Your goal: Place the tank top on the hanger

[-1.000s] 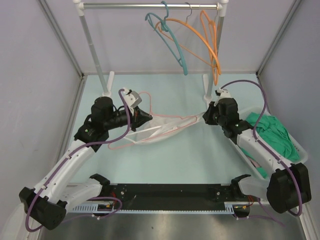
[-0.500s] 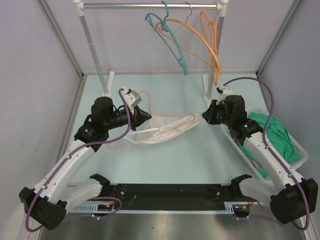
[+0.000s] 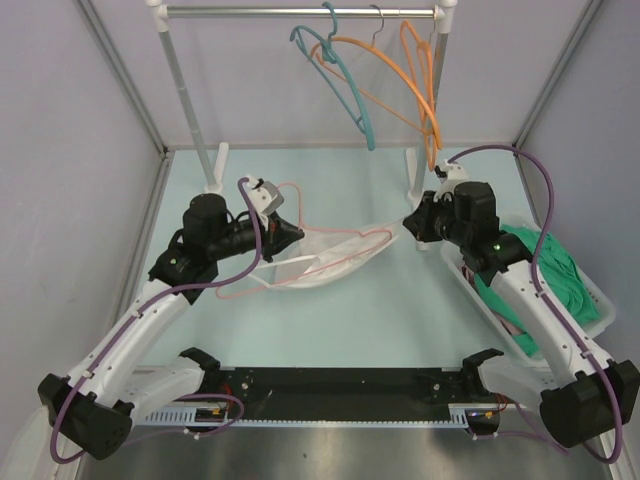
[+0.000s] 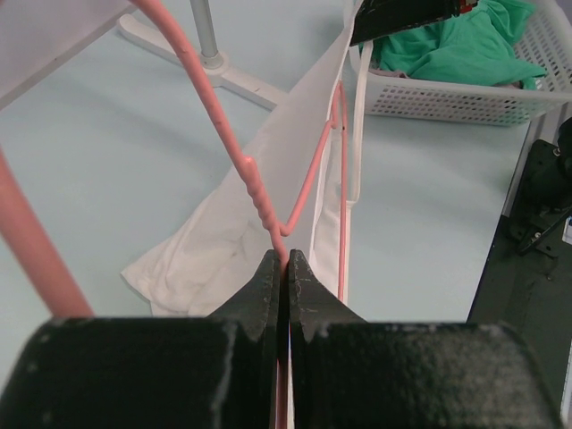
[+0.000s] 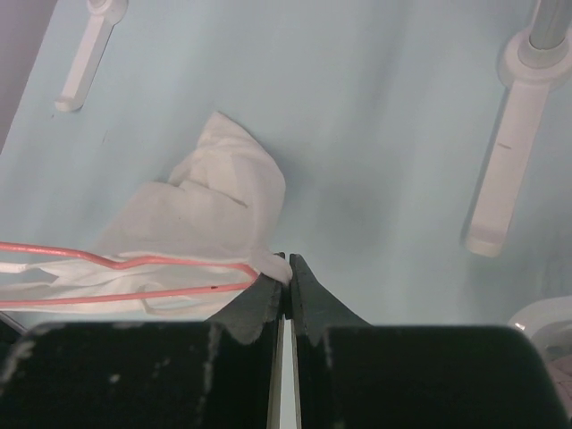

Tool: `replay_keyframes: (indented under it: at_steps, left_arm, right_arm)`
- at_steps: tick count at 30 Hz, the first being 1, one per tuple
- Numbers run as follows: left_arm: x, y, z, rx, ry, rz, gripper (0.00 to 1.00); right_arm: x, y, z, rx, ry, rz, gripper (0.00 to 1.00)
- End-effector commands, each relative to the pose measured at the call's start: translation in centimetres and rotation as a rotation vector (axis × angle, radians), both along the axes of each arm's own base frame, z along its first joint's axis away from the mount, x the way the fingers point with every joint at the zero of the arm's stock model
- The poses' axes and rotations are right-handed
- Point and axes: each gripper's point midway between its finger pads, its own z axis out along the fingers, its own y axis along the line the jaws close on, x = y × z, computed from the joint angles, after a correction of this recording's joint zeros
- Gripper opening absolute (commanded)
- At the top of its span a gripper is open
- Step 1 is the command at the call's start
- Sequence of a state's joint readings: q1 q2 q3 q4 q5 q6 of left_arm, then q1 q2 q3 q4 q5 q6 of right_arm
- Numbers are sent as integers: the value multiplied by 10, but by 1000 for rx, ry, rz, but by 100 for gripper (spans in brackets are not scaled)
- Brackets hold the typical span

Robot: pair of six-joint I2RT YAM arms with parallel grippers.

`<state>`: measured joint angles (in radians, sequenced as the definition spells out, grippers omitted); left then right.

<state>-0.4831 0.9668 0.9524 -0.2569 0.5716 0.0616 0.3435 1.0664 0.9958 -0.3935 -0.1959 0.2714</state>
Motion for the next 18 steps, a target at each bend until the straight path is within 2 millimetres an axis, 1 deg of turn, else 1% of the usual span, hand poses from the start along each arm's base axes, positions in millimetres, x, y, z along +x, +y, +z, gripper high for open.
replay_keyframes:
  at_steps: [1, 6, 9, 13, 18]
  left_arm:
    - [-5, -4, 9, -15, -31, -37, 2]
    - [-6, -5, 9, -17, -30, -43, 2]
    - [-7, -7, 8, -15, -27, -49, 3]
    - [-6, -7, 6, -12, -23, -48, 2]
    - [-6, -7, 7, -13, -24, -49, 2]
  right_arm:
    - [15, 3, 26, -2, -75, 13, 8]
    - [25, 5, 25, -17, -73, 11, 8]
    - [28, 12, 26, 3, -67, 33, 7]
    - [29, 22, 40, 39, -91, 58, 7]
    - [24, 34, 53, 44, -116, 92, 6]
